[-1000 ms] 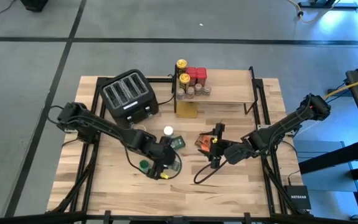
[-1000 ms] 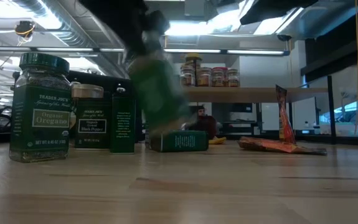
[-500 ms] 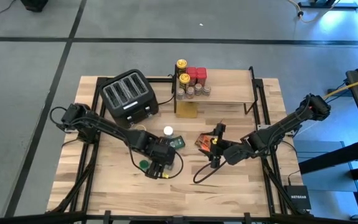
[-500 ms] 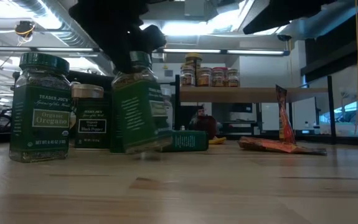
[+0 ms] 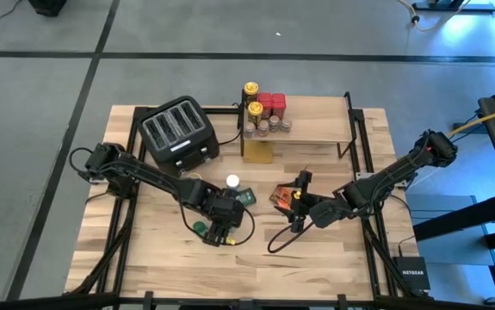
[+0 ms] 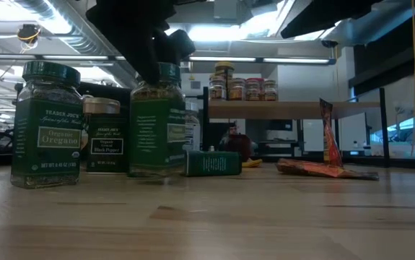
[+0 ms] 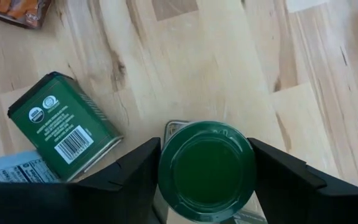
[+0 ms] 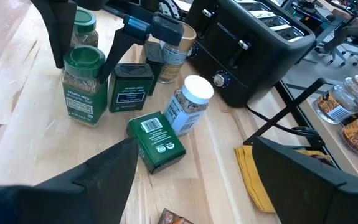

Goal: Shelf spices
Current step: Put the green seasoning bottle on the shelf

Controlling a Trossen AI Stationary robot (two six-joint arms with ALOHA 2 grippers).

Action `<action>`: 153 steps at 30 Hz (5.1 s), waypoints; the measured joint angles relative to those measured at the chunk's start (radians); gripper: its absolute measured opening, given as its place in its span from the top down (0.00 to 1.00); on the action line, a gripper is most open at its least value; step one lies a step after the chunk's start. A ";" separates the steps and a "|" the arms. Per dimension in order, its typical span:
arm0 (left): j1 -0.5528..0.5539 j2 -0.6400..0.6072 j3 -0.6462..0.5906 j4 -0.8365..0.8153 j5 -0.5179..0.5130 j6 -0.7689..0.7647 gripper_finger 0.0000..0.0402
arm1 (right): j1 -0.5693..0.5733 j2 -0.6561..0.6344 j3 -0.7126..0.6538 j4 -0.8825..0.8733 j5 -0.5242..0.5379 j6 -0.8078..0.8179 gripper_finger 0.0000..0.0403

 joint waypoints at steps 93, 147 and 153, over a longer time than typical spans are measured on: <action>-0.202 -0.016 -0.211 0.174 -0.640 -0.207 0.44 | -0.166 0.567 0.001 0.758 -0.146 -0.163 0.21; -0.281 -0.175 -0.210 0.072 -0.706 -0.262 0.44 | -0.093 0.276 0.066 0.314 -0.244 0.020 0.21; -0.322 -0.234 -0.210 0.057 -0.750 -0.253 0.44 | -0.127 0.292 0.066 0.446 -0.333 0.021 0.21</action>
